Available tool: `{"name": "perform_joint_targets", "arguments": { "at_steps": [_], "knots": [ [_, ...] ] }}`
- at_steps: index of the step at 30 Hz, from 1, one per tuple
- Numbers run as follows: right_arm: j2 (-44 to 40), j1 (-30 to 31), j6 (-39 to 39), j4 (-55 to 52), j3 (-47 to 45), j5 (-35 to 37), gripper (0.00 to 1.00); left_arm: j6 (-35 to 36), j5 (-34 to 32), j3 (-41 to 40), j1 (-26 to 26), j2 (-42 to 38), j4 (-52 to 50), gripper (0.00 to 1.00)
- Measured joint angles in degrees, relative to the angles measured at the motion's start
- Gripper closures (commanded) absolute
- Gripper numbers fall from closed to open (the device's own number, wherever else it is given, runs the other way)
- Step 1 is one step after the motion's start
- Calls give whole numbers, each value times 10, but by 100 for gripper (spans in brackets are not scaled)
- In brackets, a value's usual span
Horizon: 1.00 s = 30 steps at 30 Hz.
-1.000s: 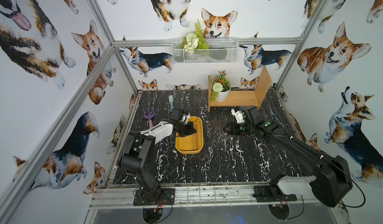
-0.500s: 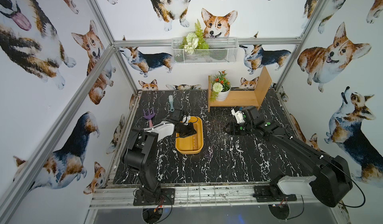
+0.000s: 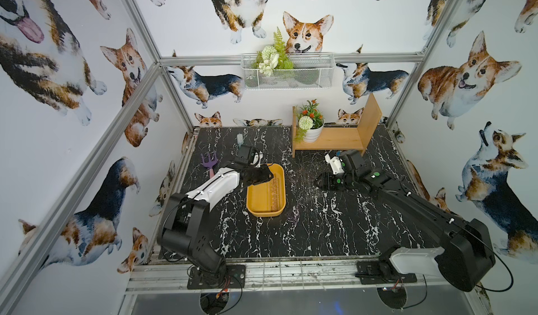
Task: Put the scattered rulers into the storage box
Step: Place the ruler in the storage box, then move the ruler to the center of the board.
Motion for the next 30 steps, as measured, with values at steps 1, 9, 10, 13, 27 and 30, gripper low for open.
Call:
{"name": "perform_joint_targets", "arguments": {
  "at_steps": [1, 9, 10, 13, 27, 30],
  "knots": [
    [6, 4, 0, -4, 3, 8, 47, 4, -6, 6, -1, -10, -10, 61],
    [66, 38, 1, -39, 34, 76, 55, 29, -43, 51, -8, -78, -72, 61],
    [73, 43, 1, -42, 36, 80, 55, 31, -48, 53, -9, -84, -78, 61],
    [92, 55, 2, -43, 37, 88, 53, 35, -51, 50, -17, -104, -97, 61],
    [174, 76, 16, 11, 23, 83, 41, -4, -47, -28, -49, -169, -95, 61],
    [198, 76, 18, 24, 26, 83, 43, -5, -45, -29, -49, -173, -91, 62]
  ]
}}
